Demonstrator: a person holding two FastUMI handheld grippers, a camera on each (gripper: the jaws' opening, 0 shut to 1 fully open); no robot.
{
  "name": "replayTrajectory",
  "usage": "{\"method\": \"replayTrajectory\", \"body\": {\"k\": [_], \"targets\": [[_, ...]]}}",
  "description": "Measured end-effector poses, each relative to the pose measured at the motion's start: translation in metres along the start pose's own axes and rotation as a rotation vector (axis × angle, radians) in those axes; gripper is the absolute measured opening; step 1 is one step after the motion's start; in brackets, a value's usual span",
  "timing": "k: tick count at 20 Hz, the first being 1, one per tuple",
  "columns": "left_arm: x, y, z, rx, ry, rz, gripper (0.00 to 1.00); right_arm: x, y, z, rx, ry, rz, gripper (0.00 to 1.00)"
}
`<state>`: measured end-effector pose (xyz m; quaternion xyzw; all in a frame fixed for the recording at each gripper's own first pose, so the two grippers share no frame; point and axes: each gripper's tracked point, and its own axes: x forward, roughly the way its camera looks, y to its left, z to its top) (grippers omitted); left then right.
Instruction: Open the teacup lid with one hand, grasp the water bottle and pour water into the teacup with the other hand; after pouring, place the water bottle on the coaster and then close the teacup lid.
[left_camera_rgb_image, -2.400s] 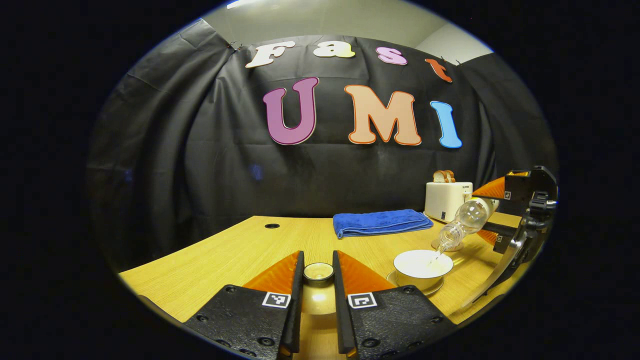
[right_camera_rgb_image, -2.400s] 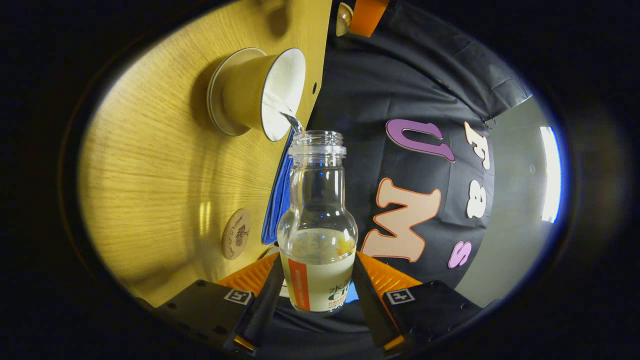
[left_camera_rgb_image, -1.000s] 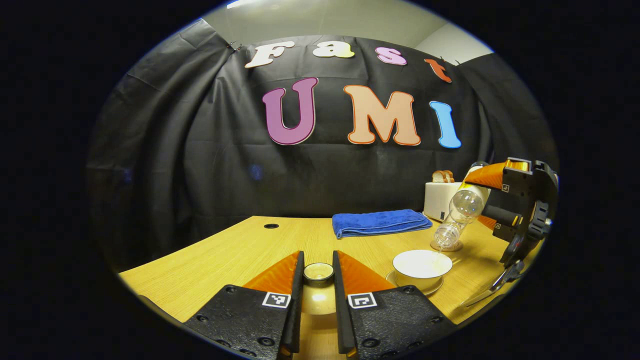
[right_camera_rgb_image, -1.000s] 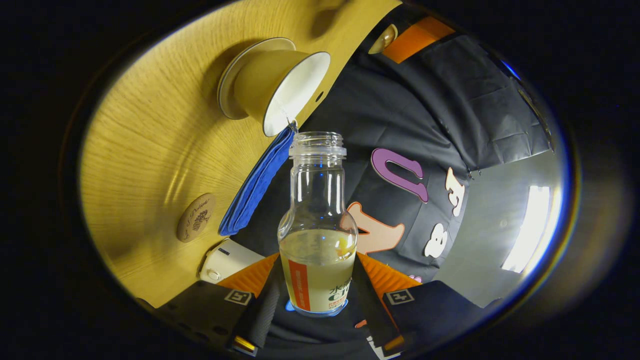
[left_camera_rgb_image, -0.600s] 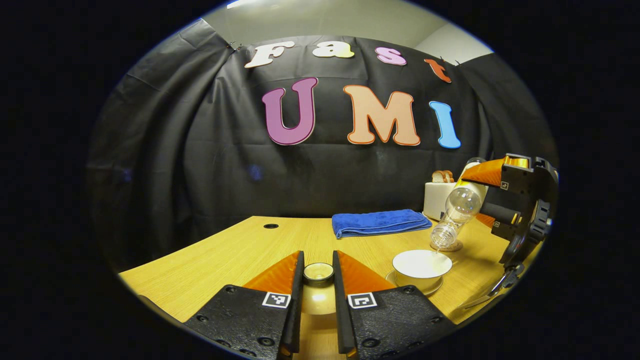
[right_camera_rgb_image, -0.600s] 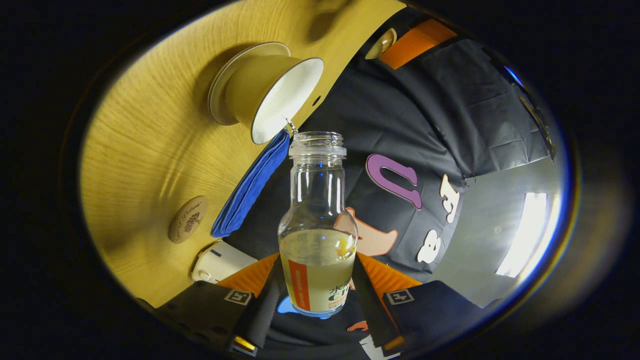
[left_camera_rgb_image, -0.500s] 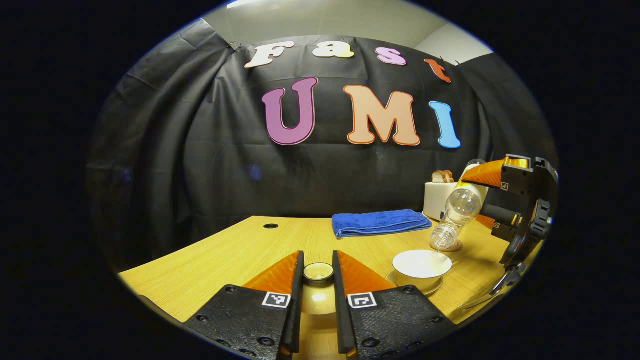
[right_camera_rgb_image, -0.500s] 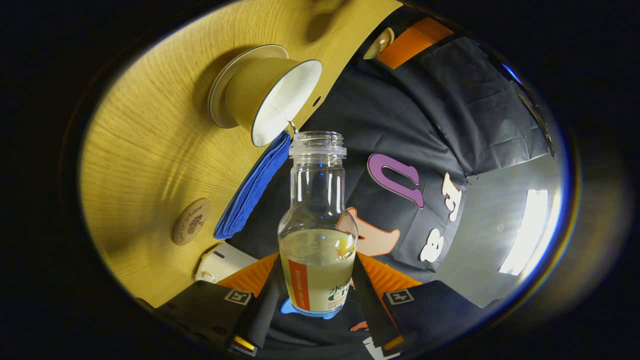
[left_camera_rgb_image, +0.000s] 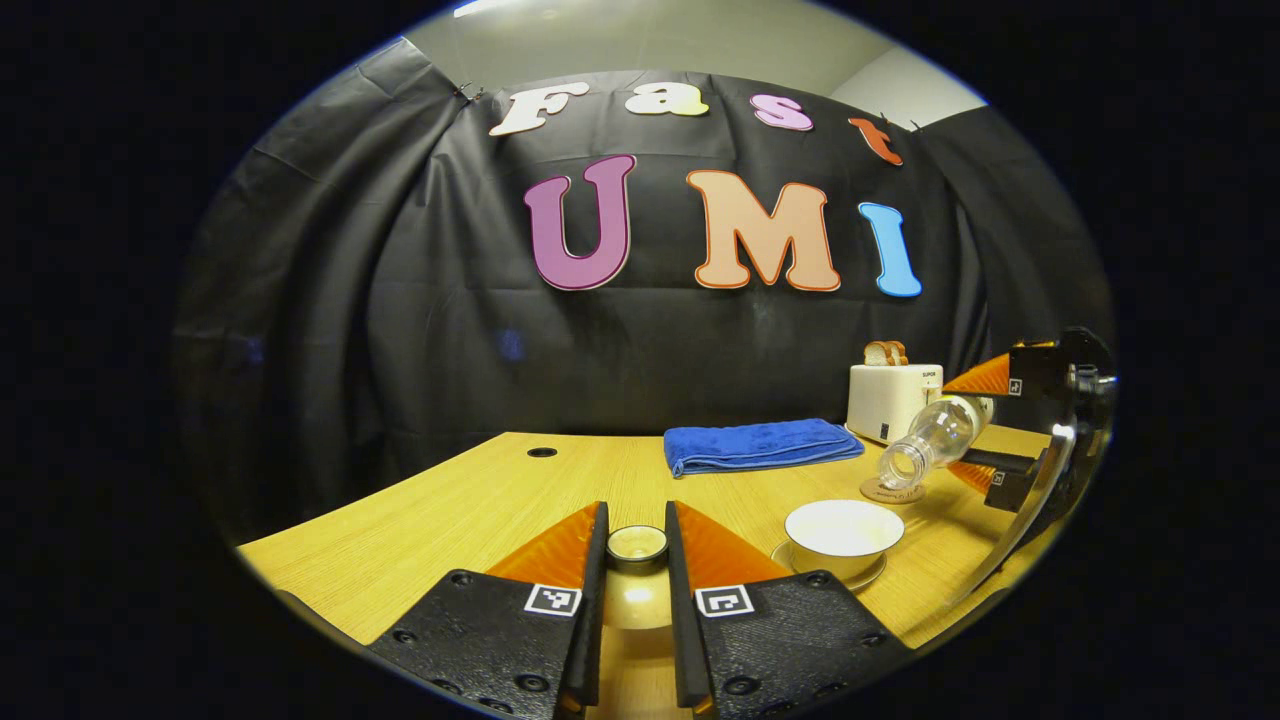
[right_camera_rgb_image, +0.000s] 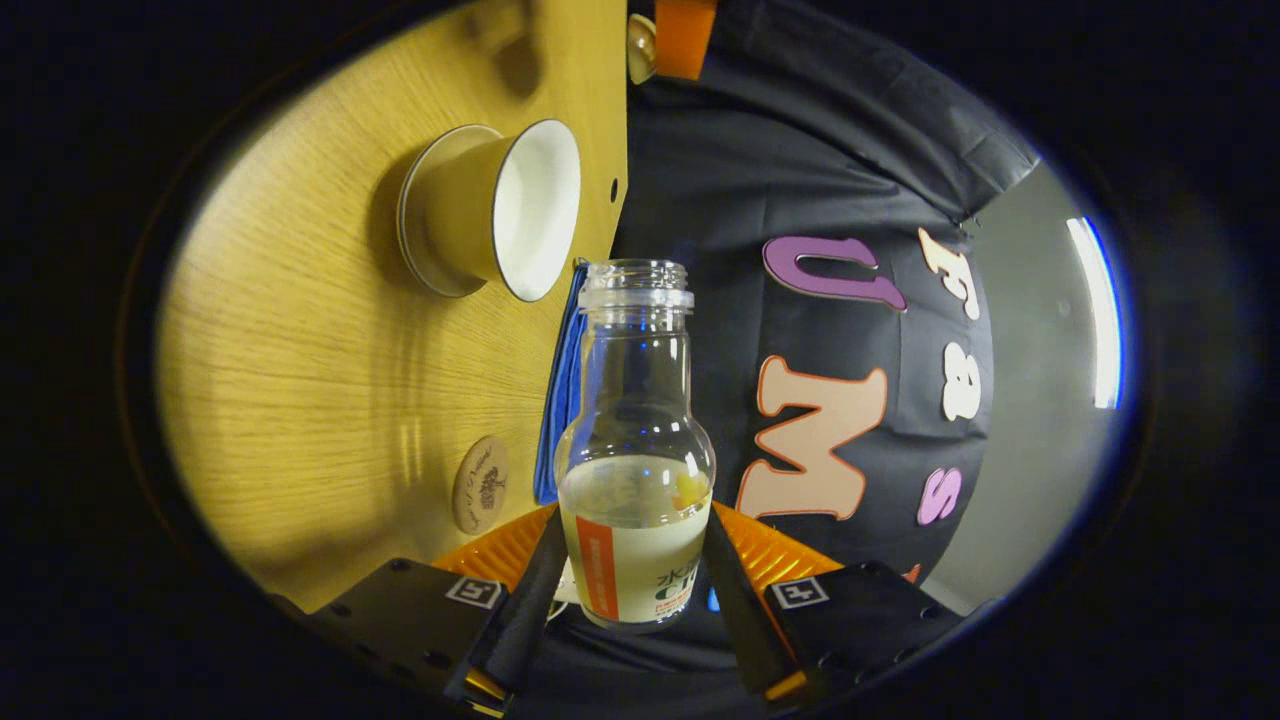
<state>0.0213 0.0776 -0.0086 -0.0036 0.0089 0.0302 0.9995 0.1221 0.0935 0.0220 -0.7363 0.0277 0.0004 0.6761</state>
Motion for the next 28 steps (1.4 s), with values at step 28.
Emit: {"method": "replayTrajectory", "body": {"k": [28], "targets": [[-0.001, 0.001, 0.000, 0.000, 0.001, 0.005, 0.27, 0.042, 0.034, -0.062, 1.530, 0.173, 0.113, 0.83]]}}
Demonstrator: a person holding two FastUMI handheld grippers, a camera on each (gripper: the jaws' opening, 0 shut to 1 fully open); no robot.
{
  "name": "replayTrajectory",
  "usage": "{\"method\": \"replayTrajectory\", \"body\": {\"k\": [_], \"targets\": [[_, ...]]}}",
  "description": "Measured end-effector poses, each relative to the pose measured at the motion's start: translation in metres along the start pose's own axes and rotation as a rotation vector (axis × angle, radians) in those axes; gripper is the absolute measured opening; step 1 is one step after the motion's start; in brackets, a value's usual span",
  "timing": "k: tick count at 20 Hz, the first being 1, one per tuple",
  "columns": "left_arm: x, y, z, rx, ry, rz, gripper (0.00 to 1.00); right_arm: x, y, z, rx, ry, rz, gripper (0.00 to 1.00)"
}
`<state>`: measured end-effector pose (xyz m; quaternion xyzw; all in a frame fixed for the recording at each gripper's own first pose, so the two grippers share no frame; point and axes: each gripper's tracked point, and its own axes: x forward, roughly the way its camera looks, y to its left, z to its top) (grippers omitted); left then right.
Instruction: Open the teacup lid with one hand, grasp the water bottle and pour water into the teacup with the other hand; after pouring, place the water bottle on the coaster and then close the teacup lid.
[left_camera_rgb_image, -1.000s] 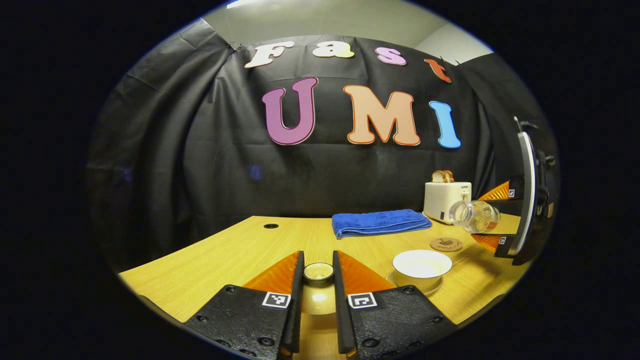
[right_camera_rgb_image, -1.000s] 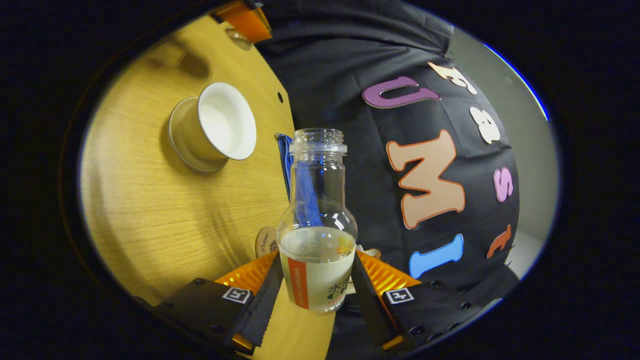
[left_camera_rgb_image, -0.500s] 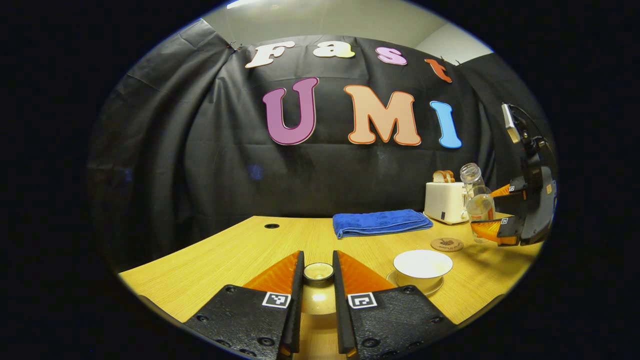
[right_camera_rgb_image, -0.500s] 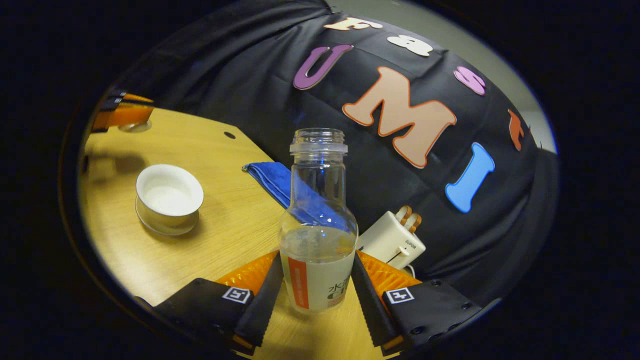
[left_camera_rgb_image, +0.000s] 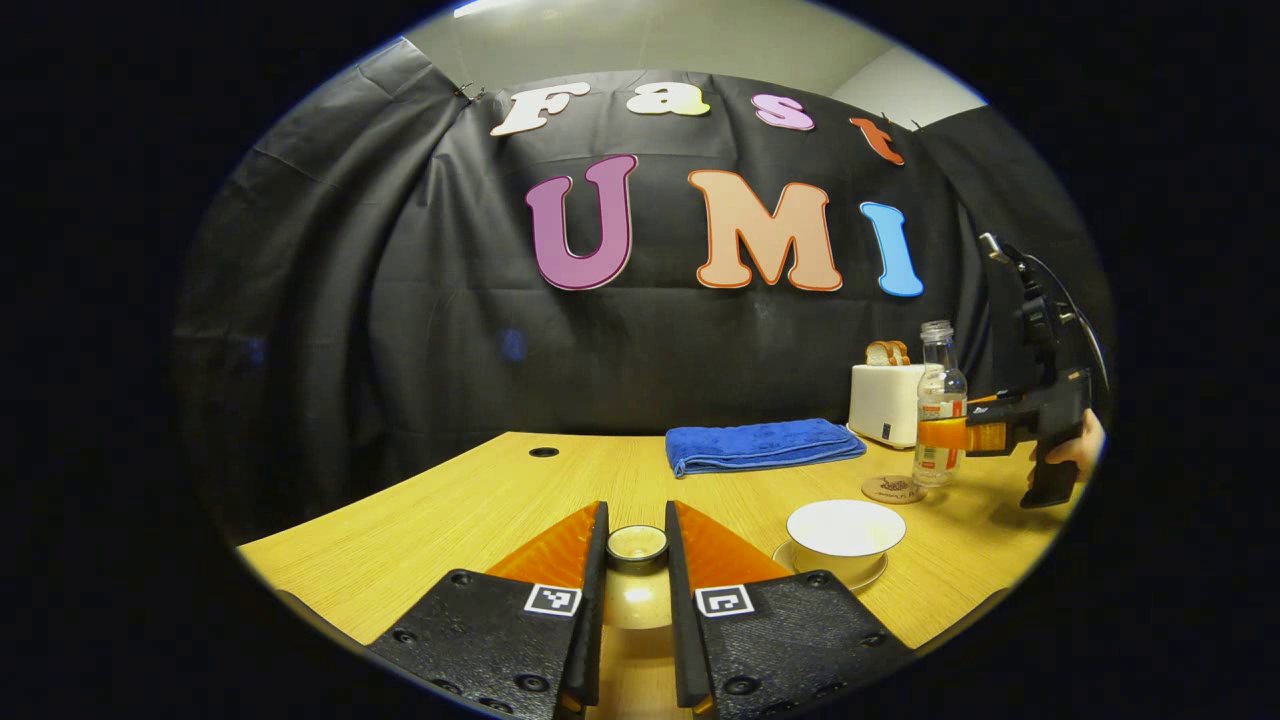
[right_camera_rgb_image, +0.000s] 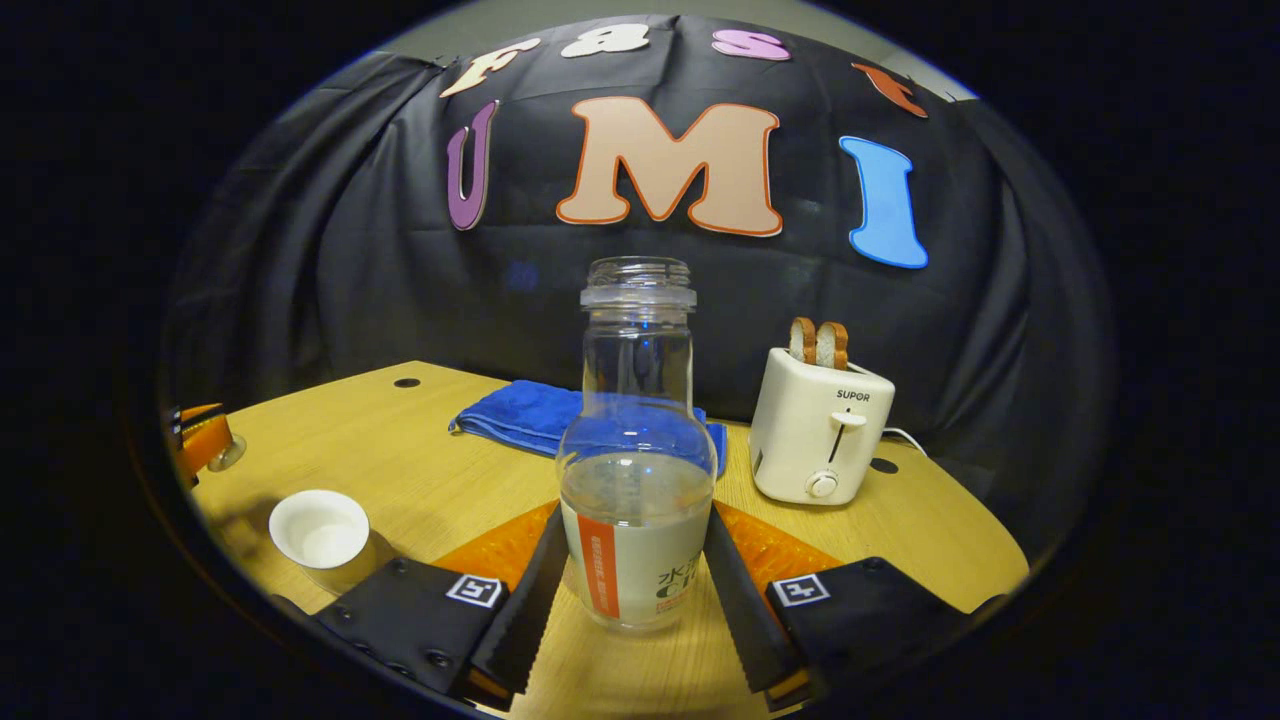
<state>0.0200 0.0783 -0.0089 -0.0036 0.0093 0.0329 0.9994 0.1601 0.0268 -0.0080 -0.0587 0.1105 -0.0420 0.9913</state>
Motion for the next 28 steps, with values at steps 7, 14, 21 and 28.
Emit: {"method": "replayTrajectory", "body": {"k": [7, 14, 21, 28], "targets": [[0.000, 0.000, 0.000, -0.001, -0.001, 0.000, 0.27, 0.023, 0.005, -0.008, 0.088, -0.015, -0.006, 0.82], [-0.001, 0.000, 0.001, -0.001, 0.000, 0.000, 0.27, 0.034, -0.002, -0.010, 0.108, -0.022, -0.029, 0.83], [-0.001, 0.000, 0.000, -0.001, 0.001, 0.000, 0.27, 0.038, 0.001, -0.018, 0.095, -0.006, -0.029, 0.82], [-0.001, 0.000, 0.001, -0.001, 0.000, -0.001, 0.27, 0.039, 0.004, -0.018, 0.098, -0.010, -0.031, 0.83]]}}
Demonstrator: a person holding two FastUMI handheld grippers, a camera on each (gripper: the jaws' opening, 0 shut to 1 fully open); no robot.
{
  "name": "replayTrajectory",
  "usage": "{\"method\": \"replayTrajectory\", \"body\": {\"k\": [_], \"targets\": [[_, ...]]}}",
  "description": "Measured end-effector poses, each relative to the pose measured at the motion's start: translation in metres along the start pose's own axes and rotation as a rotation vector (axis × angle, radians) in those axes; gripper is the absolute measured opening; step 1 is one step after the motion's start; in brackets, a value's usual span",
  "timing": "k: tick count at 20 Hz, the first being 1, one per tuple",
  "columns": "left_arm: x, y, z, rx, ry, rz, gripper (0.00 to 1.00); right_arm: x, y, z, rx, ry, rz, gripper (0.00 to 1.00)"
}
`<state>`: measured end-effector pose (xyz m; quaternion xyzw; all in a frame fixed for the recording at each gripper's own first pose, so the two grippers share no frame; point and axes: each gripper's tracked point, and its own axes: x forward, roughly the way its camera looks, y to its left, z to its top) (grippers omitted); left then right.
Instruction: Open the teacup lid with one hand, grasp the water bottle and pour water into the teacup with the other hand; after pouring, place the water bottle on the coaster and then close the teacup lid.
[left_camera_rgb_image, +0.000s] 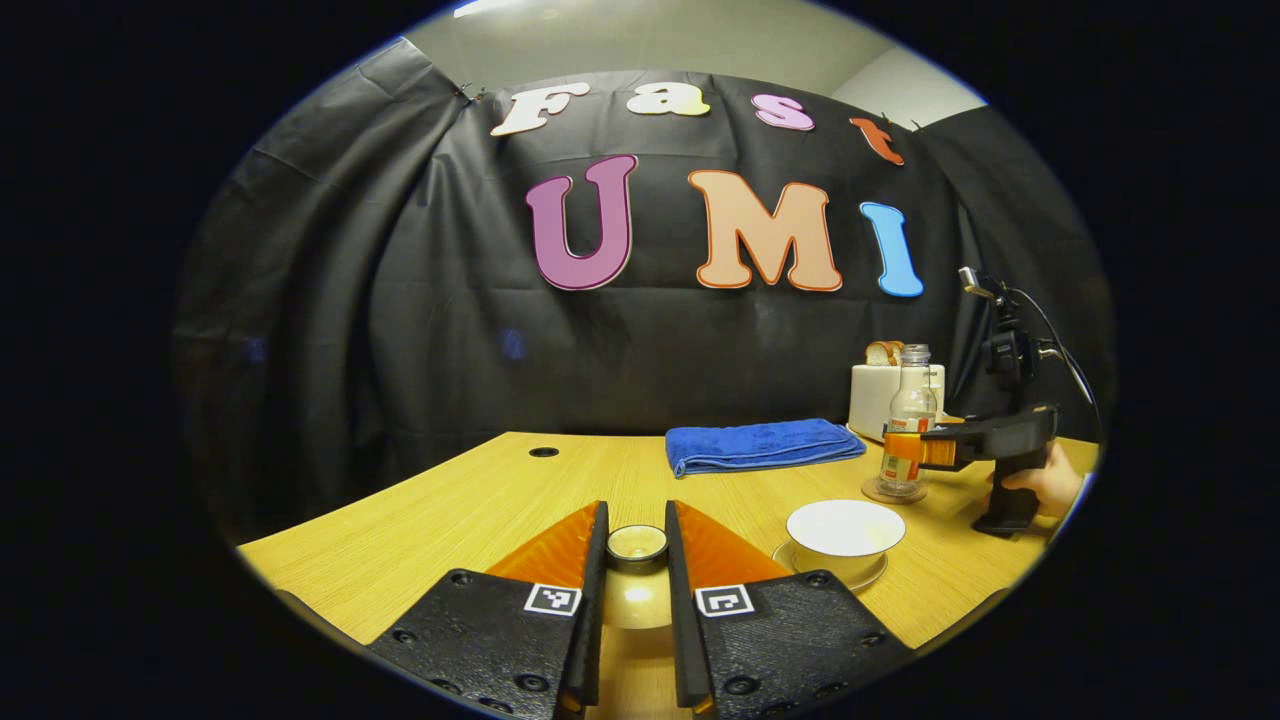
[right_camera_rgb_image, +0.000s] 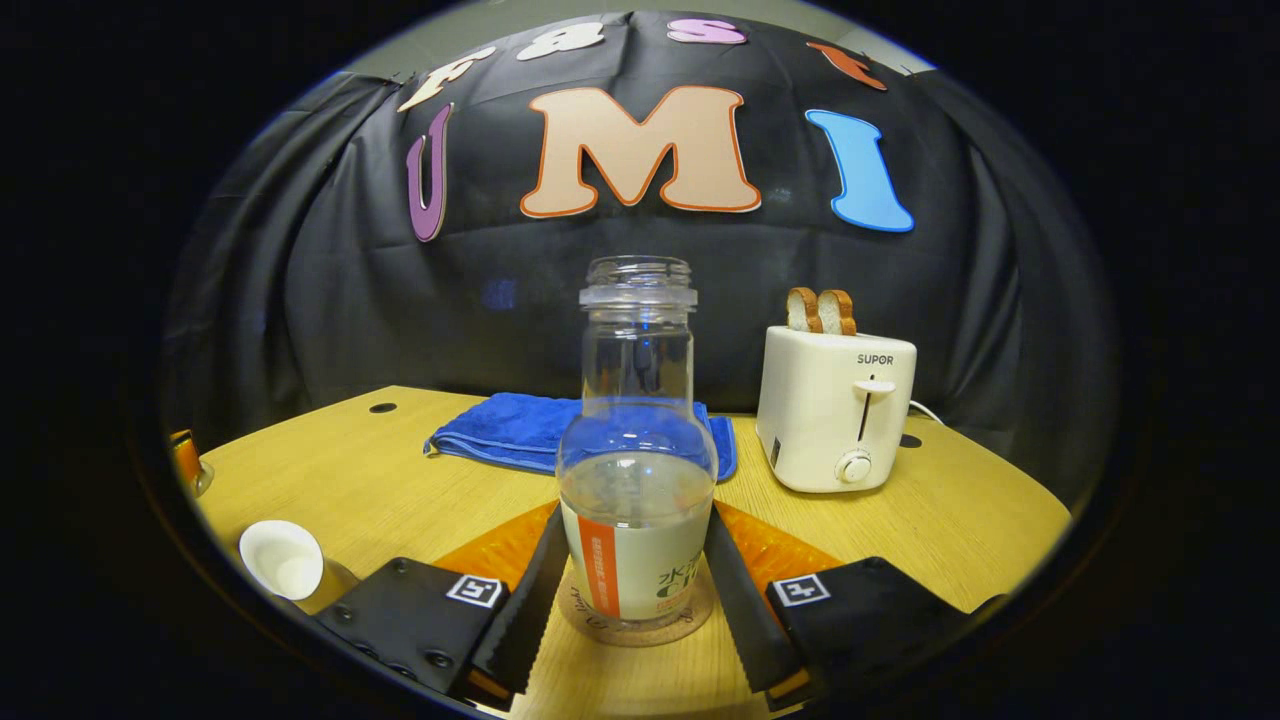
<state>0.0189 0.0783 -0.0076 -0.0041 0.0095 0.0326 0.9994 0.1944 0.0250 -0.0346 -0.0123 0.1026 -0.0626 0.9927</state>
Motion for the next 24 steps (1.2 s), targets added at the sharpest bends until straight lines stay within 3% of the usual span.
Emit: {"method": "replayTrajectory", "body": {"k": [4, 8, 9, 12, 16, 24], "targets": [[0.000, 0.000, -0.001, 0.000, 0.000, 0.001, 0.26, 0.000, 0.000, -0.001, 0.000, 0.003, -0.001, 0.81], [0.000, 0.000, -0.001, 0.000, 0.000, 0.001, 0.27, -0.004, -0.001, -0.004, 0.019, 0.020, 0.016, 0.84], [0.000, 0.000, 0.000, 0.000, 0.000, 0.001, 0.27, -0.007, -0.002, -0.002, 0.020, 0.014, 0.016, 0.91], [0.001, 0.001, 0.000, 0.000, 0.001, 0.009, 0.27, -0.019, -0.006, 0.000, 0.021, -0.012, 0.023, 0.95], [0.001, -0.001, -0.001, -0.001, 0.002, 0.016, 0.27, -0.039, -0.010, 0.003, 0.022, -0.052, 0.033, 0.95], [0.012, -0.038, 0.000, 0.001, -0.001, -0.059, 0.26, -0.079, -0.022, 0.006, 0.026, -0.106, 0.040, 0.95]]}}
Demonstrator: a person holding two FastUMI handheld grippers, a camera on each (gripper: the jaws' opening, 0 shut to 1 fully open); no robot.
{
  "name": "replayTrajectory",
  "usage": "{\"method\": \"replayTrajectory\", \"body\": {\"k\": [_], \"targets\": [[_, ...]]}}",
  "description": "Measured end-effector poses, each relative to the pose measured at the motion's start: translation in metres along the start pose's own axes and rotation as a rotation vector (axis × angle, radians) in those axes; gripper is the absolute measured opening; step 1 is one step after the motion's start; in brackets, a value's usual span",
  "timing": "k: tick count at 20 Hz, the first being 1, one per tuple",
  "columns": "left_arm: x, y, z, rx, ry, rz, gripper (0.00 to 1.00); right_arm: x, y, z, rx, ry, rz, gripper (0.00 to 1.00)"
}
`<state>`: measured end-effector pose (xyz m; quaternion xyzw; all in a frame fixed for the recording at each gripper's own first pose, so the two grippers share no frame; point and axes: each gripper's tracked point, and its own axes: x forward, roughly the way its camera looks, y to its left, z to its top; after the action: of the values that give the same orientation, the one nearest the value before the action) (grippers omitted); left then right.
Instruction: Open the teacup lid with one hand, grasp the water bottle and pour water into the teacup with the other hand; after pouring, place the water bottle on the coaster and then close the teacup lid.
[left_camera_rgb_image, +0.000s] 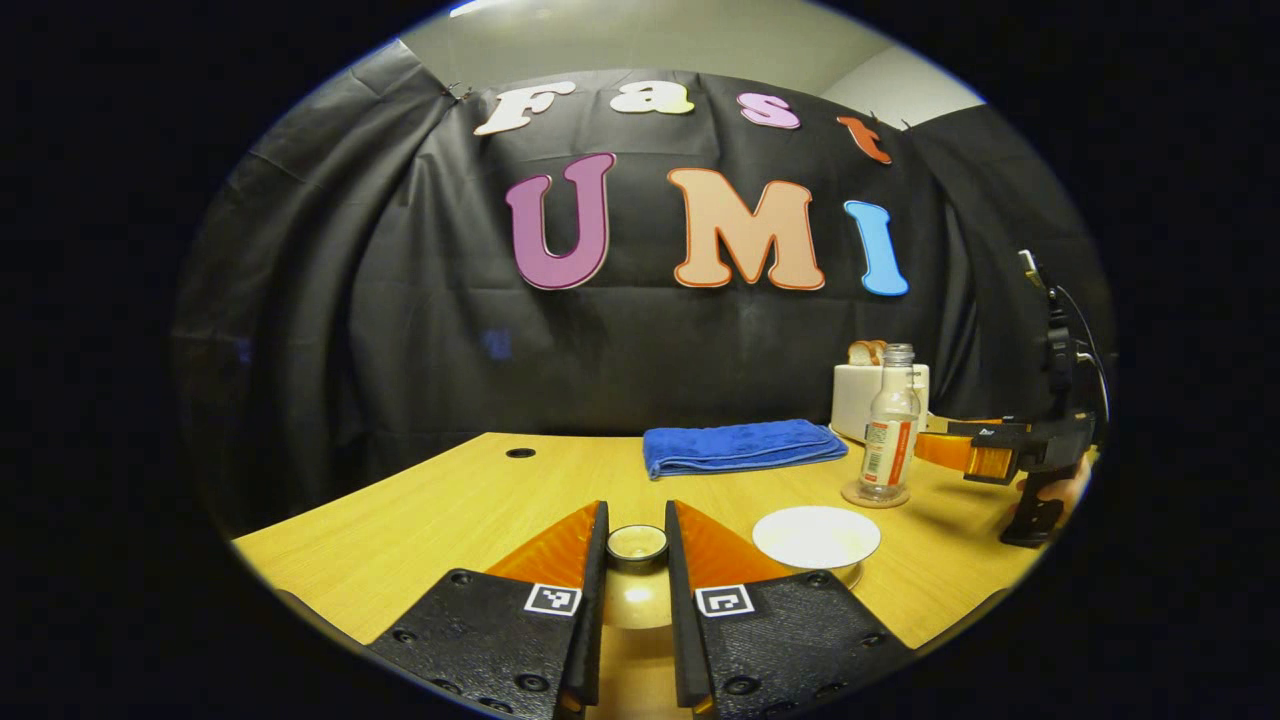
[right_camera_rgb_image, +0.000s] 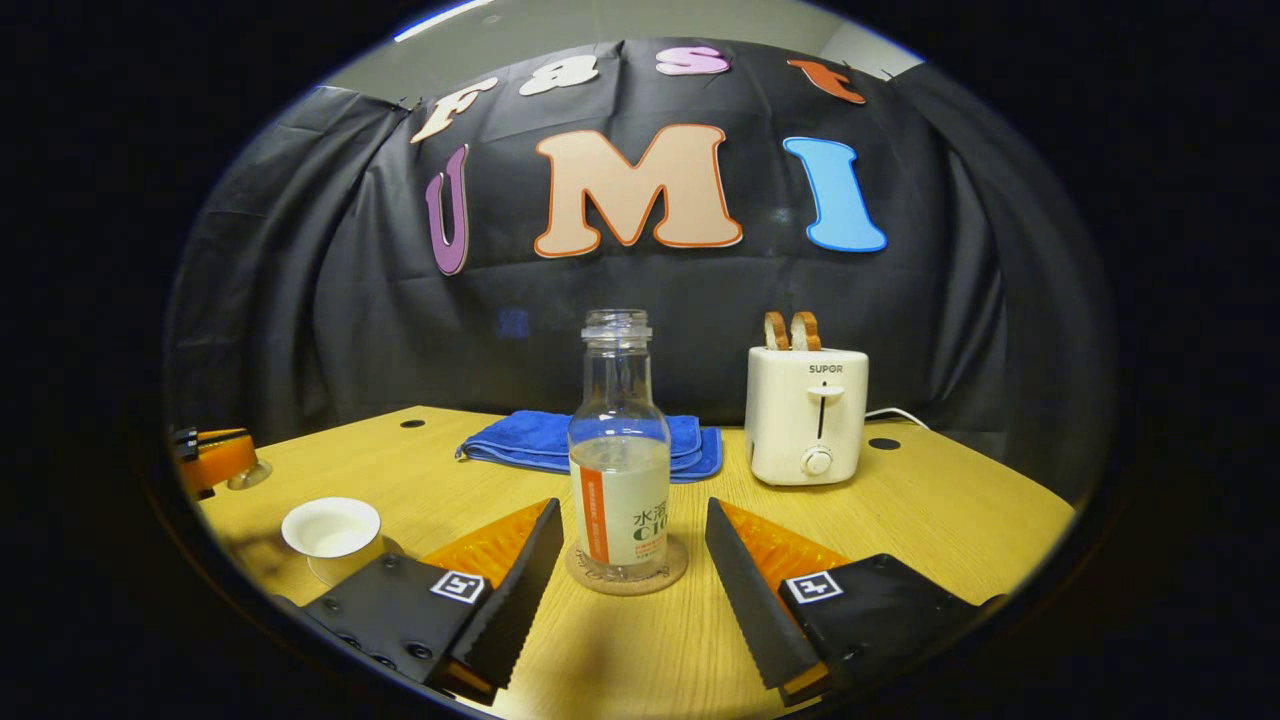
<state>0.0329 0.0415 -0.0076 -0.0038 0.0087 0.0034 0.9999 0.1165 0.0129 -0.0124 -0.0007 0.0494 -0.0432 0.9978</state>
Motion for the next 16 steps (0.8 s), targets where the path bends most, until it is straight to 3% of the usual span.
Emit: {"method": "replayTrajectory", "body": {"k": [12, 16], "targets": [[0.033, -0.074, -0.003, -0.002, 0.022, -0.182, 0.27, -0.053, -0.026, 0.013, 0.002, -0.096, -0.022, 0.89], [0.038, -0.090, -0.007, 0.002, 0.043, -0.231, 0.27, -0.060, -0.028, 0.012, 0.002, -0.095, -0.018, 0.95]]}}
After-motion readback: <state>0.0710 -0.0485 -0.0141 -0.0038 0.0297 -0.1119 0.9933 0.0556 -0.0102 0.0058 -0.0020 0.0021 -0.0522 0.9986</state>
